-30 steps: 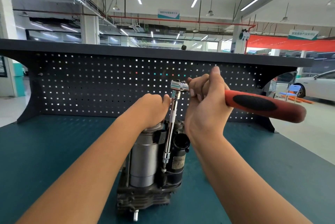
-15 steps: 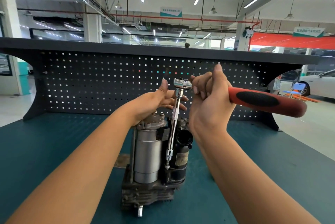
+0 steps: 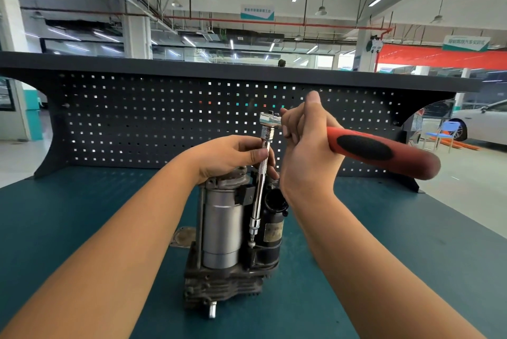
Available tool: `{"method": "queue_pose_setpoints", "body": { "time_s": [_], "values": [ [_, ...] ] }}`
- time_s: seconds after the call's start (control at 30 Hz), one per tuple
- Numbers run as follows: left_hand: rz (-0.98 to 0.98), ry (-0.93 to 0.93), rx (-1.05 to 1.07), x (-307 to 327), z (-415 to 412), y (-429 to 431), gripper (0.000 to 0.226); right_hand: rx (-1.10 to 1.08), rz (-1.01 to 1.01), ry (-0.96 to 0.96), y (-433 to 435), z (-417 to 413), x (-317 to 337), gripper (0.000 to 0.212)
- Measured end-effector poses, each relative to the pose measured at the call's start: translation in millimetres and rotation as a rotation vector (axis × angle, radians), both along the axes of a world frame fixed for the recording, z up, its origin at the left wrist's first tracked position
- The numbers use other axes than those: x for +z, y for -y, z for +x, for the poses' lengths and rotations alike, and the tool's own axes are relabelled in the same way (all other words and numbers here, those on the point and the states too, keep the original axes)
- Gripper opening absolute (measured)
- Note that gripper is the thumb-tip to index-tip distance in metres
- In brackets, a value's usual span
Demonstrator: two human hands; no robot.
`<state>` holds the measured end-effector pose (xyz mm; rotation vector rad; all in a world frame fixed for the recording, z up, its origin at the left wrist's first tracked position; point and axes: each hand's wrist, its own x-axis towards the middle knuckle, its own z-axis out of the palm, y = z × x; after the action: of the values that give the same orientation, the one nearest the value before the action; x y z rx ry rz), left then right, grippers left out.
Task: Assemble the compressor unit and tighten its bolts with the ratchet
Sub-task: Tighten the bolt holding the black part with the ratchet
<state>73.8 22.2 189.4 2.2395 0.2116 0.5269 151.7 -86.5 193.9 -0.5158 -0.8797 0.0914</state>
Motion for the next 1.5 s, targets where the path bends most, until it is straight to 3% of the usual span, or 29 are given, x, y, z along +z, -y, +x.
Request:
{"method": "queue_pose_setpoints", "body": {
  "time_s": [0.13,0.27,0.5,0.57,0.63,0.8,0.97,1.03,1.13,1.23,1.3,1.33,1.43,1.5],
  "values": [
    [0.023,-0.013,0.030,1.7,0.8,4.0,0.034,-0.139,-0.055,0.081,3.4,-5.7,-3.2,0.051],
    [0.052,-0.061,0.088,3.1,1.5,6.8,0.013,-0.280,-0.104,0.232,6.0,-12.5,-1.4,0.049],
    [0.100,-0.023,0.158,-0.8,-0.1,5.1,0.031,-0.282,-0.031,0.473,5.5,-25.2,-3.4,0.041],
    [0.060,0.009,0.141,2.5,0.2,10.9,0.022,-0.224,-0.063,0.467,7.2,-21.9,-2.2,0.039],
    [0.080,-0.015,0.071,4.2,0.2,14.7,0.018,-0.058,-0.062,0.364,10.5,-14.6,1.2,0.031],
    [0.054,-0.047,0.022,2.7,0.8,8.2,0.022,0.605,0.098,-0.191,9.4,32.6,12.2,0.036],
    [0.033,-0.036,-0.013,0.7,6.2,6.1,0.018,0.925,0.148,-0.652,-8.6,59.3,11.0,0.043],
    [0.027,-0.044,-0.035,-0.4,8.6,5.5,0.020,0.878,0.159,-0.620,-11.7,59.1,10.2,0.050],
    [0.018,-0.050,0.000,-1.2,8.1,6.0,0.026,0.691,0.144,-0.421,-8.0,46.3,7.9,0.054],
    [0.088,-0.062,0.075,0.5,8.9,7.7,0.037,0.135,0.036,-0.041,-3.9,16.6,-1.5,0.047],
    [0.230,-0.105,0.117,1.0,11.7,6.4,0.021,-0.223,-0.031,0.205,-4.1,-4.8,-7.4,0.042],
    [0.263,-0.123,0.123,1.7,12.2,6.3,0.017,-0.298,-0.033,0.280,-5.5,-11.8,-9.1,0.041],
    [0.228,-0.084,0.139,2.0,10.3,6.1,0.018,-0.281,-0.050,0.297,-5.9,-14.0,-4.5,0.042],
    [0.167,-0.062,0.124,0.7,7.0,6.1,0.017,-0.007,0.010,0.063,-4.8,-1.9,3.0,0.046]
  ]
}}
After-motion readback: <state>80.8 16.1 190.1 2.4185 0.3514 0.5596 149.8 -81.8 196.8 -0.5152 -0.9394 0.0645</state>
